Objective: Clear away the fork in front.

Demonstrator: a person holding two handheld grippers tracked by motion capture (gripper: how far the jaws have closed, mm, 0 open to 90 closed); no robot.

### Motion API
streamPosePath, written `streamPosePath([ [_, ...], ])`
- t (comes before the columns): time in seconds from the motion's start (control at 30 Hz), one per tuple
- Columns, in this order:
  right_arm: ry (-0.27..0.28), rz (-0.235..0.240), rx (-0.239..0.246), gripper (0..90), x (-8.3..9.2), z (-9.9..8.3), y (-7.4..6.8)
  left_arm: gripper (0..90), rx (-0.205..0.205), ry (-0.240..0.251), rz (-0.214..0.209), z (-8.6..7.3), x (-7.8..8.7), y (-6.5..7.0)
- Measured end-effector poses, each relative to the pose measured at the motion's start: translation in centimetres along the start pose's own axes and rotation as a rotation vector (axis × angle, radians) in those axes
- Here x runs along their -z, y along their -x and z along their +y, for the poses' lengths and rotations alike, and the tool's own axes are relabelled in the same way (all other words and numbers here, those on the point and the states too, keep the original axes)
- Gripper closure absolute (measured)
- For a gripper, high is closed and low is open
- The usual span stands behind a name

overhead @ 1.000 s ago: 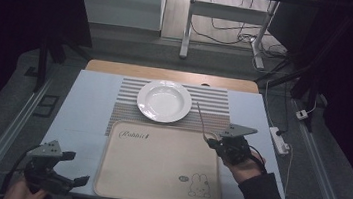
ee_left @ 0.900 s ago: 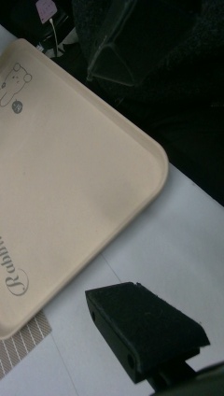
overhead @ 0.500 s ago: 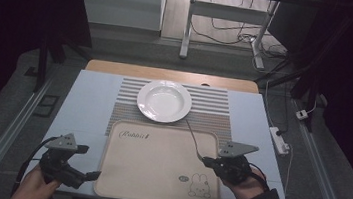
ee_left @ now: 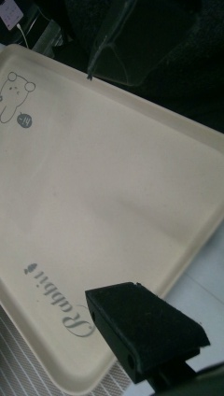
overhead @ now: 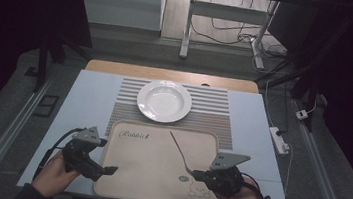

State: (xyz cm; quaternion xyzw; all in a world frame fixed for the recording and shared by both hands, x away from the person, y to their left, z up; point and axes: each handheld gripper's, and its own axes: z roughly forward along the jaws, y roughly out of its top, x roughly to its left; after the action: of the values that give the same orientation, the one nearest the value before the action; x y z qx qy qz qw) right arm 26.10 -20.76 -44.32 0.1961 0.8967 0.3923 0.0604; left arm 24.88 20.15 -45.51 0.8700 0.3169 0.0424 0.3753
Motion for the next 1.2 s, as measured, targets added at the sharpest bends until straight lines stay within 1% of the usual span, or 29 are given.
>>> streamPosePath([
  [0.03,-0.002,0.01,0.005,89.7,-0.1,0.0,-0.2,0.0,-0.007,0.001,-0.008,0.4,-0.4,0.0],
  [0.07,-0.006,0.021,0.009,89.7,-0.2,0.1,-0.4,0.0,-0.007,0.001,-0.008,0.4,-0.4,0.0],
  [0.1,-0.007,0.032,0.011,89.7,-0.4,0.1,-0.6,0.0,-0.015,0.003,-0.014,0.9,-0.7,0.0],
  [0.13,-0.009,0.04,0.015,89.7,-0.5,0.1,-0.7,0.0,-0.015,0.003,-0.014,0.9,-0.7,0.0],
  [0.17,-0.014,0.048,0.021,89.7,-0.7,0.2,-0.9,0.0,-0.019,0.0,-0.023,1.4,-1.0,0.0],
  [0.27,-0.024,0.071,0.037,89.7,-1.1,0.4,-1.3,0.0,-0.027,-0.003,-0.024,1.9,-1.3,0.1],
  [0.4,-0.028,0.112,0.055,89.7,-1.6,0.7,-1.7,0.0,-0.054,-0.018,-0.024,2.7,-2.2,0.1],
  [0.47,-0.029,0.133,0.066,89.7,-1.8,0.9,-1.9,0.0,-0.061,-0.02,-0.032,3.1,-2.6,0.0],
  [0.5,-0.029,0.133,0.066,89.7,-1.8,0.9,-1.9,0.0,-0.066,-0.021,-0.041,3.3,-2.8,0.0],
  [0.57,-0.036,0.152,0.082,89.7,-2.2,1.1,-2.3,0.0,-0.082,-0.029,-0.057,3.6,-3.2,-0.1],
  [0.6,-0.036,0.152,0.082,89.7,-2.2,1.1,-2.3,0.0,-0.092,-0.033,-0.065,3.8,-3.4,-0.1],
  [0.63,-0.038,0.17,0.091,89.7,-2.4,1.3,-2.5,0.0,-0.103,-0.037,-0.071,3.9,-3.7,-0.1],
  [0.67,-0.038,0.17,0.091,89.7,-2.4,1.3,-2.5,0.0,-0.114,-0.04,-0.08,4.0,-3.9,0.0],
  [0.7,-0.043,0.181,0.105,89.7,-2.5,1.5,-2.7,0.0,-0.127,-0.045,-0.088,4.2,-4.1,0.0],
  [0.77,-0.039,0.195,0.111,89.7,-2.7,1.6,-2.8,0.0,-0.149,-0.056,-0.098,4.4,-4.5,0.1],
  [0.8,-0.039,0.195,0.111,89.7,-2.7,1.6,-2.8,0.0,-0.161,-0.06,-0.105,4.6,-4.7,0.2],
  [0.83,-0.037,0.208,0.118,89.7,-2.8,1.8,-3.0,0.0,-0.173,-0.066,-0.113,4.7,-5.0,0.2],
  [0.9,-0.038,0.219,0.136,89.7,-2.9,2.0,-3.2,0.0,-0.192,-0.079,-0.121,5.1,-5.5,0.4],
  [0.93,-0.038,0.219,0.136,89.7,-2.9,2.0,-3.2,0.0,-0.206,-0.088,-0.129,5.2,-5.7,0.4],
  [1.0,-0.034,0.233,0.14,89.7,-2.9,2.1,-3.3,0.4,-0.238,-0.104,-0.134,5.6,-6.3,0.6],
  [1.17,-0.042,0.253,0.156,89.7,-3.1,2.2,-3.6,4.7,-0.318,-0.132,-0.158,6.2,-7.4,1.1],
  [1.2,-0.044,0.255,0.16,89.7,-3.1,2.3,-3.7,7.3,-0.33,-0.14,-0.165,6.3,-7.7,1.2],
])
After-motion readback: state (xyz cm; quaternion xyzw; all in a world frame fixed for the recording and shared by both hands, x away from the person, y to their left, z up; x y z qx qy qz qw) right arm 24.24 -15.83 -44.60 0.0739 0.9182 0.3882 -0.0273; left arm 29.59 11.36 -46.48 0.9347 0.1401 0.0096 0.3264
